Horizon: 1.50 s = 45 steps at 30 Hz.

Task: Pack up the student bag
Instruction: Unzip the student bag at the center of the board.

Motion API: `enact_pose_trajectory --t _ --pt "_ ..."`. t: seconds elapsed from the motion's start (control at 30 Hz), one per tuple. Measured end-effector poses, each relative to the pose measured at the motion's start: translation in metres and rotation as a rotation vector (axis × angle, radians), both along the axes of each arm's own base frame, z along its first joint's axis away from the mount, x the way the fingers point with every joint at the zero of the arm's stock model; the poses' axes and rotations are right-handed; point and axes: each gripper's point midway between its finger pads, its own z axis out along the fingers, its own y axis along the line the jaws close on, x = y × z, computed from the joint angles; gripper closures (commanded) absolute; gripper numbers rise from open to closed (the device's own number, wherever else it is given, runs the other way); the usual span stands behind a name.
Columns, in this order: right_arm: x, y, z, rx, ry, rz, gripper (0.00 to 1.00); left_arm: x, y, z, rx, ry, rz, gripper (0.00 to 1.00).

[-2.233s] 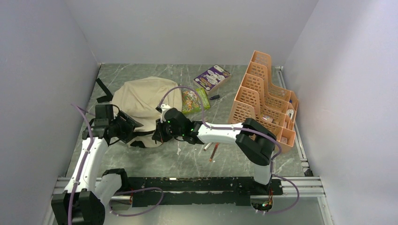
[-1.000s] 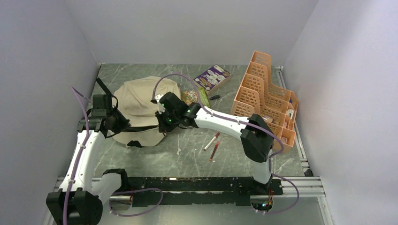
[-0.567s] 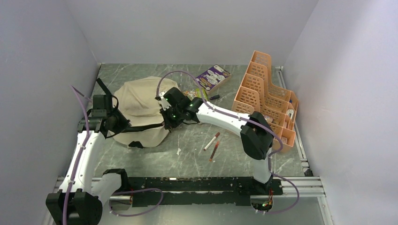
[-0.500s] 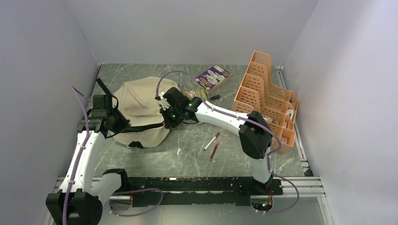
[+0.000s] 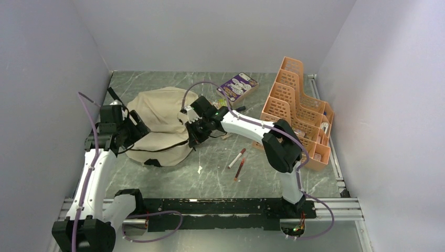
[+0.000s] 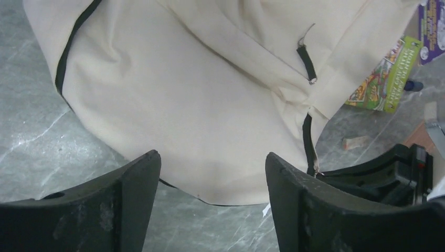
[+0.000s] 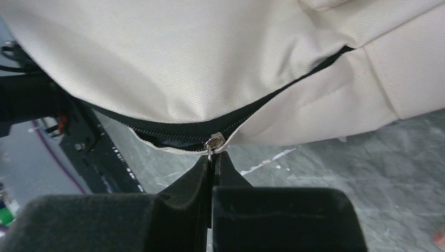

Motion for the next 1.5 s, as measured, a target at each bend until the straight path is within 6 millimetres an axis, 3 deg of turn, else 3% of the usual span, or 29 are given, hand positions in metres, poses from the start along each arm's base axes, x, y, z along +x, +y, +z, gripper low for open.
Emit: enact_pose_trajectory --t 0.13,0.43,0.57,0.8,1.1,1.5 --pt "-0.003 0.007 0.009 0.079 0.061 0.017 1.0 0.004 -0.012 0.012 -0.004 -0.065 -0.08 0.27" --pt "0.001 0.015 0.029 0.206 0.134 0.029 1.0 0.009 -0.085 0.032 -0.076 -0.243 -0.484 0.28" --pt "0.002 0.015 0.031 0.225 0.147 0.023 1.0 0.004 -0.106 0.036 -0.044 -0.288 -0.632 0.29" --pt "0.006 0.008 0.034 0.243 0.158 0.005 1.0 -0.001 -0.12 0.027 0.011 -0.287 -0.775 0.36" --pt "0.006 0.004 0.031 0.251 0.175 -0.001 1.0 -0.017 -0.173 0.0 0.028 -0.211 -1.029 0.42" --pt "0.005 0.004 0.03 0.262 0.186 0.005 1.0 -0.011 -0.18 -0.015 0.137 -0.18 -1.057 0.43"
